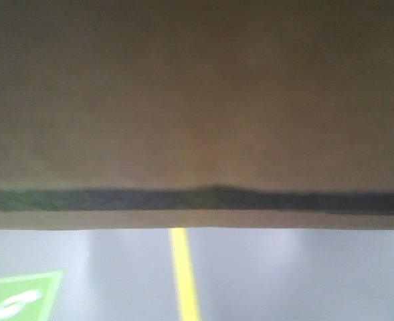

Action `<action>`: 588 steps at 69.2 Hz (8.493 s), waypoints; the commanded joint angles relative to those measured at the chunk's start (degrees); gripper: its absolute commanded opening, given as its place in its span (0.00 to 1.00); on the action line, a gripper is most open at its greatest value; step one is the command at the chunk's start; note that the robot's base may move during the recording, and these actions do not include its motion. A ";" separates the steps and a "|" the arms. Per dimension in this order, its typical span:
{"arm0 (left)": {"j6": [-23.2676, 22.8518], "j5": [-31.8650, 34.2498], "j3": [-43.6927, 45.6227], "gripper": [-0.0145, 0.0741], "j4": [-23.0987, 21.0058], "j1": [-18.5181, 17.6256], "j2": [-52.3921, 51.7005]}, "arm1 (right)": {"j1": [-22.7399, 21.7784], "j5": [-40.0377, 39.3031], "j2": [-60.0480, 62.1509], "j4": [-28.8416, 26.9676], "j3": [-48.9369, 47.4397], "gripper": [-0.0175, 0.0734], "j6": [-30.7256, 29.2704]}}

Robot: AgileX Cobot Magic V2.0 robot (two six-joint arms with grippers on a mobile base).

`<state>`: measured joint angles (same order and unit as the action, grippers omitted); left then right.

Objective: Grab box from left shelf to table start
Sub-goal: 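Carry the box with both grippers over the white table, then lower the box onto the white table with both grippers, then open both grippers and withdraw them from the box walls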

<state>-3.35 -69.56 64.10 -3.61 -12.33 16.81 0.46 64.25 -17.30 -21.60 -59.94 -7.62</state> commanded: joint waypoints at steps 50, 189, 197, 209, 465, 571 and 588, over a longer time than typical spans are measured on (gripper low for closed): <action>0.02 8.00 1.89 0.06 -4.70 -0.49 0.87 | -0.04 -7.04 -0.85 -1.06 -1.44 0.21 -1.91; 0.02 8.03 1.89 0.06 -4.70 -0.49 0.87 | -0.10 -7.04 -0.85 -1.06 -1.44 0.21 -1.91; 0.02 8.03 1.89 0.06 -4.70 -0.49 0.87 | -0.10 -7.04 -0.85 -1.06 -1.44 0.21 -1.91; 0.02 8.38 1.89 0.06 -4.70 -0.49 0.87 | -0.10 -7.04 -0.85 -1.06 -1.44 0.21 -1.91; 2.80 22.51 1.67 0.29 5.87 -0.49 22.72 | -0.17 -14.13 -19.75 10.95 -4.49 0.27 -0.20; 2.90 50.46 -44.88 0.06 2.70 1.61 -17.88 | -0.11 -33.46 17.30 11.14 32.90 0.21 -2.07; 2.90 67.72 -61.01 0.06 2.22 6.13 -18.48 | -0.11 -33.46 17.30 11.14 32.90 0.21 -2.07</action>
<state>-0.57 -14.07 7.38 -0.85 -6.47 -0.78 0.43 36.01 0.84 -10.57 -25.69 -9.18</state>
